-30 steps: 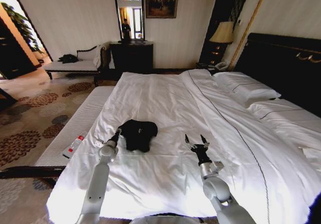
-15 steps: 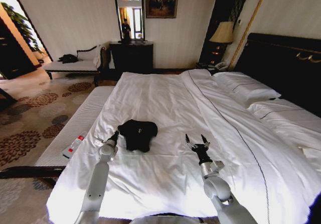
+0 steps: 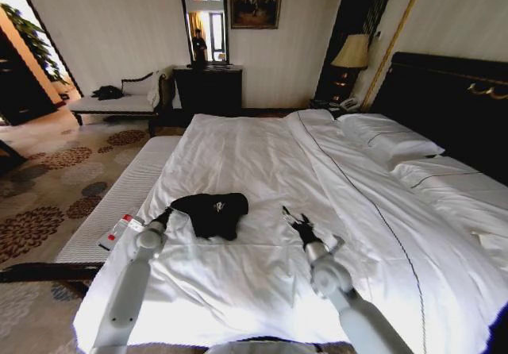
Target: Fold the clothes on the bed.
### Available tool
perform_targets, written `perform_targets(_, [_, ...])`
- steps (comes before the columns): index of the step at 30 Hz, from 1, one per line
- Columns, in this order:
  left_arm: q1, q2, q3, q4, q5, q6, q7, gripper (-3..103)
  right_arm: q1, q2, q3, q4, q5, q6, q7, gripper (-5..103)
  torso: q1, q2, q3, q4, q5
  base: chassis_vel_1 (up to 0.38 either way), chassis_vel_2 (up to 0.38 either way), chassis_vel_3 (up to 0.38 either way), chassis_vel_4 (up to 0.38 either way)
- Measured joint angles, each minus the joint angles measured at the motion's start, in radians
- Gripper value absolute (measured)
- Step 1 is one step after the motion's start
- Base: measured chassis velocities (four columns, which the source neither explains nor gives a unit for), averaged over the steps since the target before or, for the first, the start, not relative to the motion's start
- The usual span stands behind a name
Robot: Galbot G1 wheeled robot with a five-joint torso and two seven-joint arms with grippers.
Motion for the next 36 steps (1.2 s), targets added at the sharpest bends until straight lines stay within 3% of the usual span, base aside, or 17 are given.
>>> perform_targets(5, [-0.002,0.038,0.014,-0.011,0.011,0.006,0.000,0,0.207,0.038,-0.129,-0.187,0.068,-0.047,0.015,100,0.000,0.000,0.000,0.0001,0.0000,0.000,0.000,0.000,0.000])
perform_targets(15, [-0.059,0.073,0.080,0.003,0.025,0.007,0.002,0,0.451,0.104,-0.268,-0.452,0.032,-0.089,0.003,100,0.000,0.000,0.000,0.0003,0.0001,0.000,0.000,0.000,0.000])
perform_targets(24, [-0.140,0.070,0.126,0.029,0.028,0.011,0.000,0,0.507,0.141,-0.347,-0.568,-0.079,-0.094,-0.060,100,0.000,0.000,0.000,0.0000,0.0002,0.000,0.000,0.000,0.000])
perform_targets(36, [-0.148,0.074,0.126,0.013,0.018,0.020,-0.007,0,0.548,0.181,-0.408,-0.665,-0.121,-0.089,-0.081,100,0.000,0.000,0.000,0.0002,0.0000,0.000,0.000,0.000,0.000])
